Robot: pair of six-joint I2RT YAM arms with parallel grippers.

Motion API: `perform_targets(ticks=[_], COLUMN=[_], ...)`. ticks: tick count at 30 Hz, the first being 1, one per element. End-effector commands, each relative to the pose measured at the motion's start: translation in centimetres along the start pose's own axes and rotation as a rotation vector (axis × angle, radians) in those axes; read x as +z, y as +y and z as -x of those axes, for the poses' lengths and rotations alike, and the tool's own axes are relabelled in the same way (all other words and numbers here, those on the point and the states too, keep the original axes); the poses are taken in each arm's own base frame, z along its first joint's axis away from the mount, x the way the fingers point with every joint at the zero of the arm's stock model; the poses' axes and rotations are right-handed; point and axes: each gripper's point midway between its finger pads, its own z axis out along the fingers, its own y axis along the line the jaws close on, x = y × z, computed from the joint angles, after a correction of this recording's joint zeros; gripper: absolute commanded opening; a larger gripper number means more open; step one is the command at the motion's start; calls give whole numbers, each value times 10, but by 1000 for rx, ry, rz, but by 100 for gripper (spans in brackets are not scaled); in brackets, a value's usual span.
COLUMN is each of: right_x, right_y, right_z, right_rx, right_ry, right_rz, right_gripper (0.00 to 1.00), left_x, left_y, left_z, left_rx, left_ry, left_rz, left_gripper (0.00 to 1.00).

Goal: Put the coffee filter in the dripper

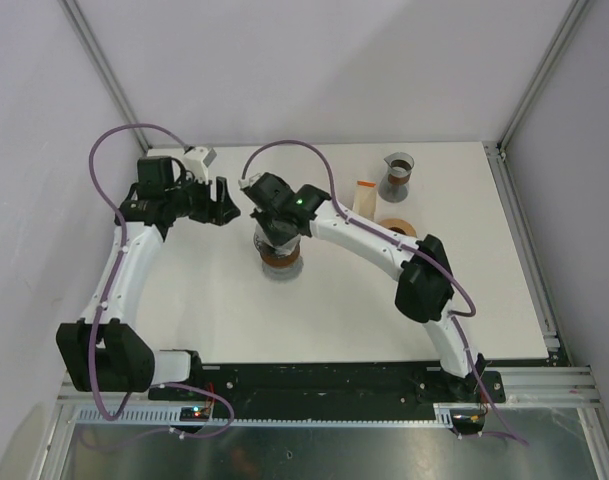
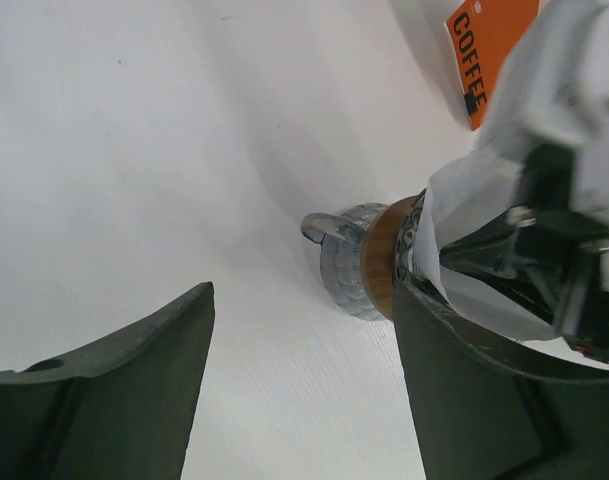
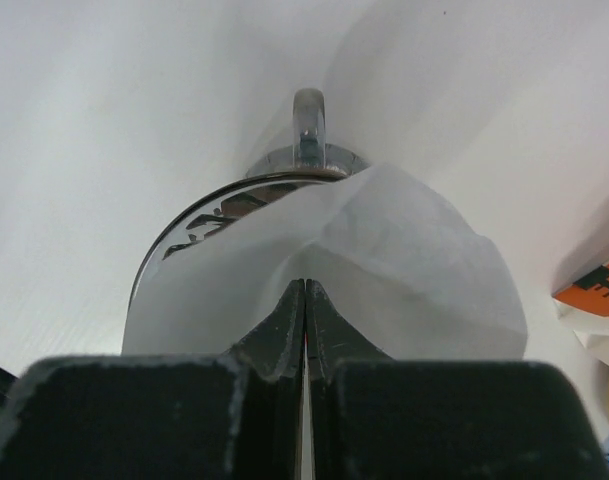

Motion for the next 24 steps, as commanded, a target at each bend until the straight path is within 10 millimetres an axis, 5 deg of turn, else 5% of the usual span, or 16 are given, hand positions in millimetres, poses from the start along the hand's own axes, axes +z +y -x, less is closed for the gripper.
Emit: perform_targets(ticks=[1, 6, 24], right_x=[-3, 5, 41], right_y=[-1, 10, -4], right_z=[-10, -8, -32], right_rx=[-96, -175, -113], right_ry=[65, 72, 156], right_rz=[-59, -96, -86], right_gripper=[0, 0, 0], left_x=[-14, -13, -11], left_y=[-6, 0, -9], left_z=[12, 7, -3], left_rx=[42, 42, -49], left_ry=[-64, -53, -41], left_rz=[-1, 23, -45], left_gripper=[77, 77, 75])
